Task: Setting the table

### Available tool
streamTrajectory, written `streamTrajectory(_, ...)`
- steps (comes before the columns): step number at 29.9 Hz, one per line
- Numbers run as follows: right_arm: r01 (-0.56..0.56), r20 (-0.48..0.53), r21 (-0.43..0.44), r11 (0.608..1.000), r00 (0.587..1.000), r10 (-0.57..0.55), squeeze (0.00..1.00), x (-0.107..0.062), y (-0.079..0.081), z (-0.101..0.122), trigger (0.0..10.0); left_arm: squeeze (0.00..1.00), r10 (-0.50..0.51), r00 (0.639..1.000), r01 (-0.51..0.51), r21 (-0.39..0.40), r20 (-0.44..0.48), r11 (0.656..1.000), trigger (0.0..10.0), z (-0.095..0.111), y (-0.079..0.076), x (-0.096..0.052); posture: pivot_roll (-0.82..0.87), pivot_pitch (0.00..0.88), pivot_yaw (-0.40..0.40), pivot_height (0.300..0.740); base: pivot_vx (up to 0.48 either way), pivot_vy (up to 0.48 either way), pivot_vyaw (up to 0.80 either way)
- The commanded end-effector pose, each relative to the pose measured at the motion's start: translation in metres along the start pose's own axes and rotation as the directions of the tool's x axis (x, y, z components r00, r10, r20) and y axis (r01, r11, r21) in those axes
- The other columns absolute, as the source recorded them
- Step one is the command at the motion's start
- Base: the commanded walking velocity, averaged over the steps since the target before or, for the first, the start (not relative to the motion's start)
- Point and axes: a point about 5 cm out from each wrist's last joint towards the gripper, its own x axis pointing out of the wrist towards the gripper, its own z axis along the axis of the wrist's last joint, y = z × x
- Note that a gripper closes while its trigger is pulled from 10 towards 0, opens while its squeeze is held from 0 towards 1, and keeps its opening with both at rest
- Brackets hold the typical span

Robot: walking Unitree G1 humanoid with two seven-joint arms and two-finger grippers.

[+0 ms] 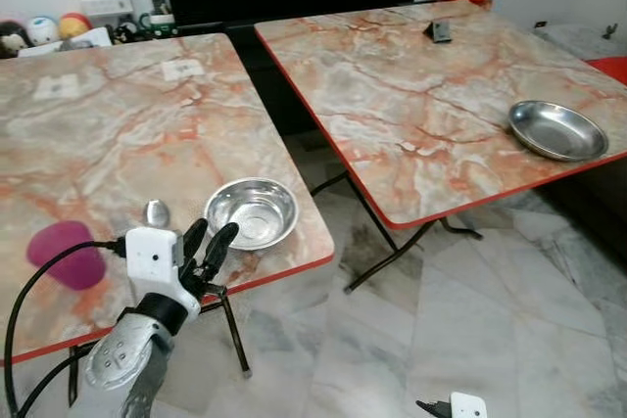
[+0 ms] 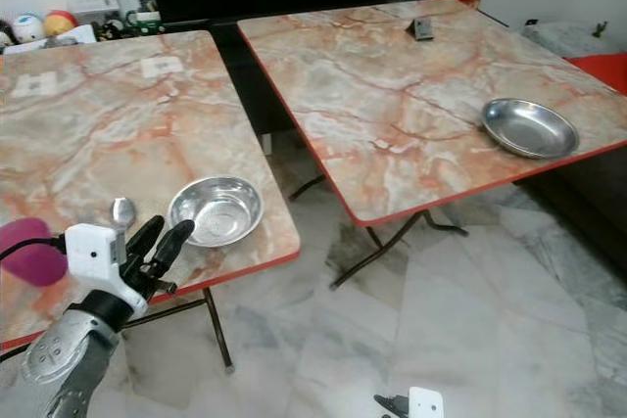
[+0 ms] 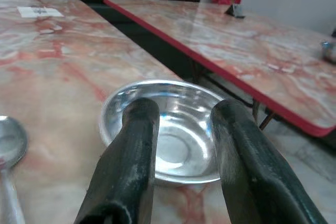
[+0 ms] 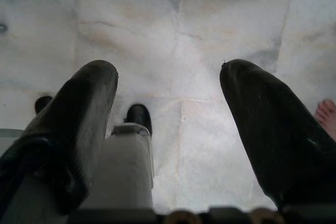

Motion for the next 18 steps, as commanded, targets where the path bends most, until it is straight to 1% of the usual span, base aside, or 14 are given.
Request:
streamTrajectory(1, 0.013, -0.021, 0.001, 1.0, 1.0, -0.013, 0.0, -0.001, -0.006, -0.004, 10.0, 0.0, 0.001, 0.996, 0.001, 0.028, -0.084, 1.0, 10.0, -0.014, -0.003, 0.005, 0.16, 0.11, -0.055, 0.74, 0.0, 0.0, 0.0)
streamTrajectory(2, 0.013, -0.021, 0.001, 1.0, 1.0, -0.013, 0.0, -0.001, -0.006, -0.004, 10.0, 0.0, 0.001, 0.996, 0.001, 0.028, -0.084, 1.0, 10.0, -0.014, -0.003, 0.005, 0.16, 0.11, -0.055, 0.74, 0.0, 0.0, 0.0)
streamTrajectory(3, 0.013, -0.02, 0.001, 1.0, 1.0, -0.013, 0.0, 0.0, -0.006, -0.002, 10.0, 0.0, 0.008, 0.992, 0.001, 0.067, -0.126, 0.998, 10.0, -0.021, -0.003, 0.009, 0.16, 0.11, -0.053, 0.74, 0.0, 0.0, 0.0)
streamTrajectory(4, 0.014, -0.017, 0.003, 1.0, 1.0, -0.014, 0.0, 0.0, -0.007, -0.001, 10.0, 0.0, 0.026, 0.988, -0.017, 0.061, -0.154, 0.998, 10.0, -0.026, -0.002, 0.013, 0.16, 0.11, -0.053, 0.74, 0.0, 0.0, 0.0)
streamTrajectory(6, 0.015, -0.017, 0.003, 1.0, 1.0, -0.015, 0.0, 0.0, -0.007, -0.001, 10.0, 0.0, 0.031, 0.989, -0.025, 0.047, -0.147, 0.999, 10.0, -0.027, -0.002, 0.015, 0.15, 0.108, -0.051, 0.74, 0.0, 0.0, 0.0)
streamTrajectory(7, 0.017, -0.015, 0.006, 1.0, 1.0, -0.017, 0.0, 0.0, -0.007, 0.0, 10.0, 0.0, 0.047, 0.99, -0.047, 0.003, -0.132, 0.999, 10.0, -0.025, 0.0, 0.021, 0.15, 0.108, -0.051, 0.74, 0.0, 0.0, 0.0)
streamTrajectory(8, 0.02, -0.013, 0.006, 1.0, 1.0, -0.02, 0.0, 0.0, -0.01, 0.0, 10.0, 0.0, 0.069, 0.991, -0.072, -0.021, -0.116, 0.997, 10.0, -0.022, 0.002, 0.028, 0.15, 0.106, -0.05, 0.74, 0.0, 0.0, 0.0)
streamTrajectory(9, 0.02, -0.013, 0.006, 1.0, 1.0, -0.02, 0.0, 0.0, -0.01, 0.0, 10.0, 0.0, 0.069, 0.991, -0.072, -0.021, -0.116, 0.997, 10.0, -0.022, 0.002, 0.028, 0.15, 0.106, -0.05, 0.74, 0.0, 0.0, 0.0)
streamTrajectory(10, 0.024, -0.012, 0.008, 1.0, 1.0, -0.024, 0.0, 0.0, -0.012, 0.001, 10.0, 0.0, 0.105, 0.99, -0.11, -0.043, -0.09, 0.993, 10.0, -0.017, 0.005, 0.035, 0.15, 0.106, -0.049, 0.74, 0.0, 0.0, 0.0)
streamTrajectory(12, 0.025, -0.012, 0.009, 1.0, 1.0, -0.025, 0.0, 0.0, -0.013, 0.0, 10.0, 0.0, 0.168, 0.984, -0.173, -0.084, -0.068, 0.981, 10.0, -0.012, 0.012, 0.042, 0.15, 0.105, -0.047, 0.74, 0.0, 0.0, 0.0)
streamTrajectory(13, 0.025, -0.012, 0.011, 1.0, 1.0, -0.025, 0.0, 0.0, -0.013, 0.0, 10.0, 0.0, 0.202, 0.978, -0.207, -0.123, -0.052, 0.971, 10.0, -0.008, 0.017, 0.045, 0.15, 0.105, -0.047, 0.74, 0.0, 0.0, 0.0)
streamTrajectory(16, 0.026, -0.012, 0.011, 1.0, 1.0, -0.026, 0.0, -0.001, -0.013, -0.001, 10.0, 0.0, 0.241, 0.97, -0.243, -0.161, -0.035, 0.957, 10.0, -0.004, 0.021, 0.048, 0.15, 0.105, -0.049, 0.74, 0.0, 0.0, 0.0)
streamTrajectory(17, 0.026, -0.014, 0.008, 1.0, 1.0, -0.026, 0.0, -0.001, -0.013, -0.001, 10.0, 0.0, 0.305, 0.95, -0.313, -0.175, -0.068, 0.934, 10.0, -0.005, 0.028, 0.051, 0.15, 0.105, -0.05, 0.74, 0.0, 0.0, 0.0)
streamTrajectory(18, 0.026, -0.014, 0.008, 1.0, 1.0, -0.026, 0.0, -0.001, -0.013, -0.001, 10.0, 0.0, 0.305, 0.95, -0.313, -0.175, -0.068, 0.934, 10.0, -0.005, 0.028, 0.051, 0.15, 0.105, -0.05, 0.74, 0.0, 0.0, 0.0)
